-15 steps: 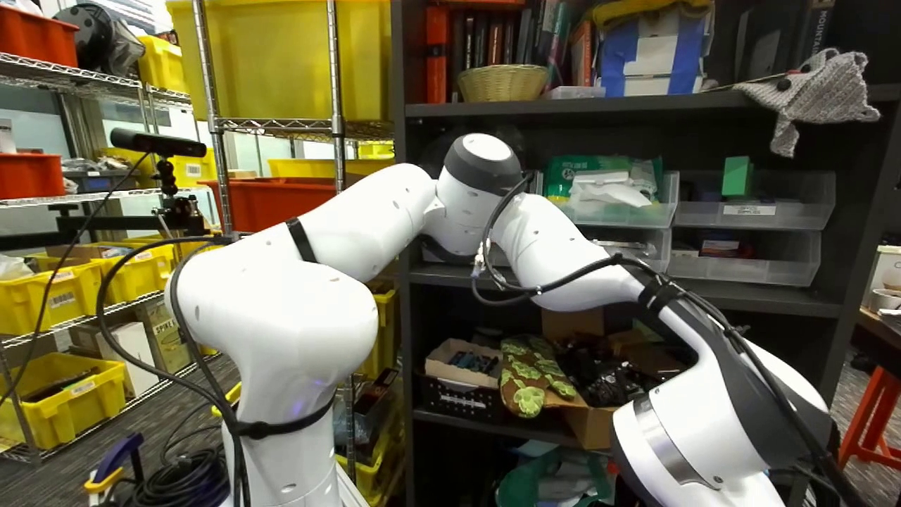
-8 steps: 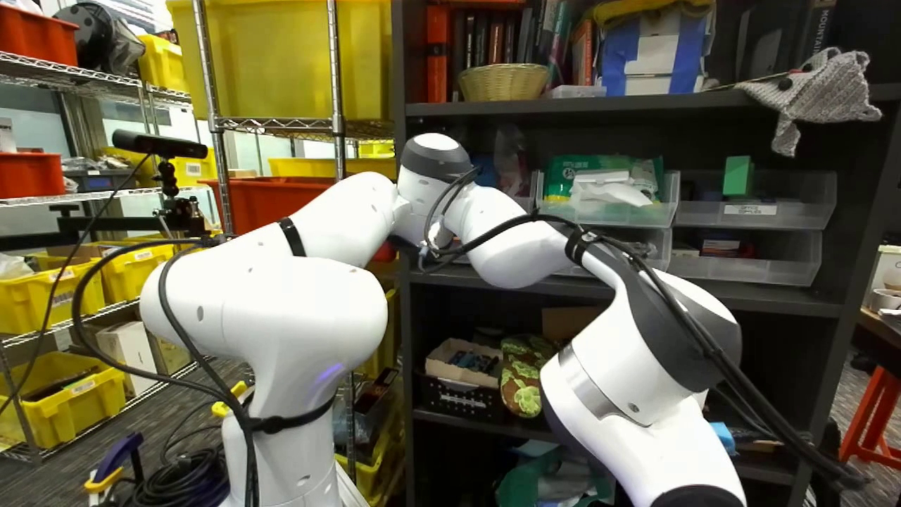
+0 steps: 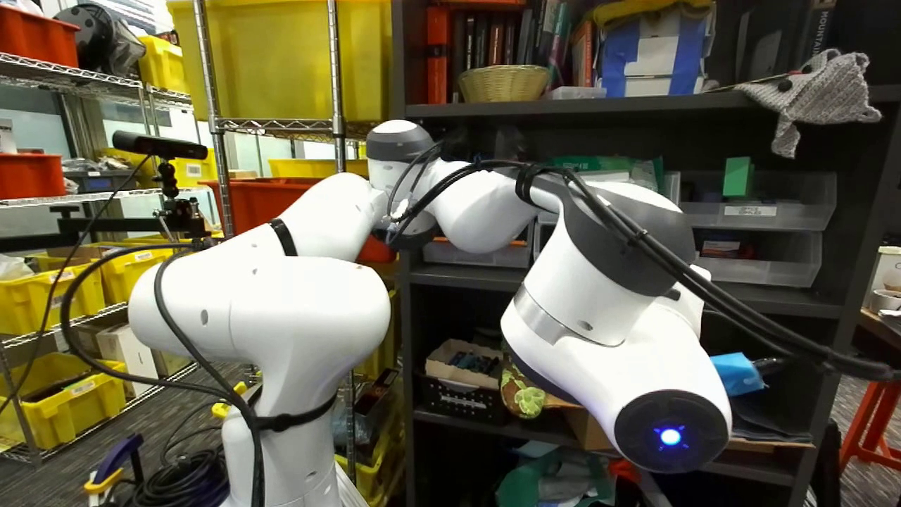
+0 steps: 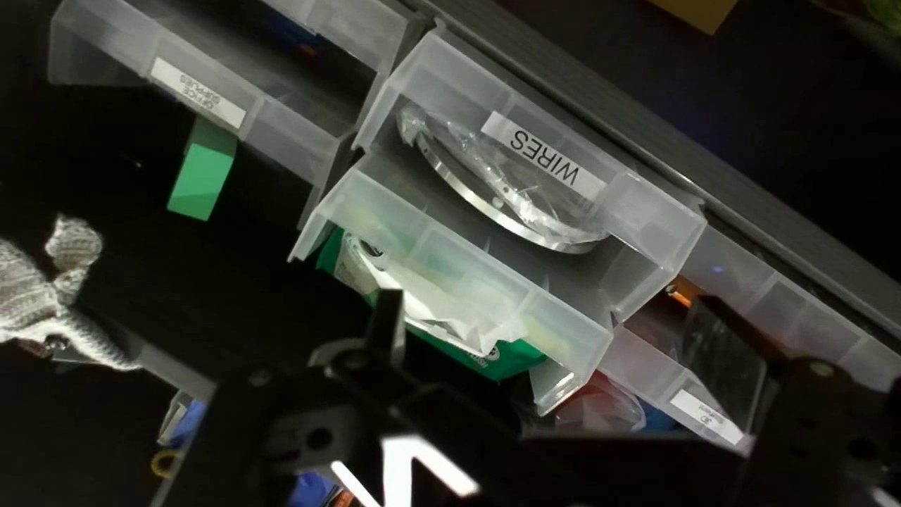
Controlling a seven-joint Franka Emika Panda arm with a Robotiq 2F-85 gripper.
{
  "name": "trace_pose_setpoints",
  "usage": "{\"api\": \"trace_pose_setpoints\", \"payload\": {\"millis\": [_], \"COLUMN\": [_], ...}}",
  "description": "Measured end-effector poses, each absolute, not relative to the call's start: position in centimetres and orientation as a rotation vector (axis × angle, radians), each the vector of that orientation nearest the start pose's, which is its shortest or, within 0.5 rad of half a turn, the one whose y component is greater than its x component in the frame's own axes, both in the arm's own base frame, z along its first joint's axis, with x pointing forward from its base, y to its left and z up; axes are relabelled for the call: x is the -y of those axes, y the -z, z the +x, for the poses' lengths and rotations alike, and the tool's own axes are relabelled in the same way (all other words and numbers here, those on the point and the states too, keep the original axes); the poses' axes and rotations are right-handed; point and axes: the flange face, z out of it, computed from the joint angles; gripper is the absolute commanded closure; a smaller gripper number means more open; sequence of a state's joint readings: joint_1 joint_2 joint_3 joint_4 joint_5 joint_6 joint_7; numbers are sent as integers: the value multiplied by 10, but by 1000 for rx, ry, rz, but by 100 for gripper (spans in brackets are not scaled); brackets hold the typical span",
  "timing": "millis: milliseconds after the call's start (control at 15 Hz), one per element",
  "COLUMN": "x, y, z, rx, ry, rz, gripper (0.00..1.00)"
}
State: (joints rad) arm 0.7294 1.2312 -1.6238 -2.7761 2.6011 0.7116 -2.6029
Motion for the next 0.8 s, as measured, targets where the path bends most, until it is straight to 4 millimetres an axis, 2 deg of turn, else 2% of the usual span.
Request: {"api": "trace_pose_setpoints", "payload": {"millis": [400,667,800], "x": [267,263,263], "y": [-315,-296,-293], "z": [311,312,313], "rx": [1121,1081,1079], "ry": [2300,2255,2248], "rz": [-2040,-2051,-2053], "gripper": [0,0,0]}}
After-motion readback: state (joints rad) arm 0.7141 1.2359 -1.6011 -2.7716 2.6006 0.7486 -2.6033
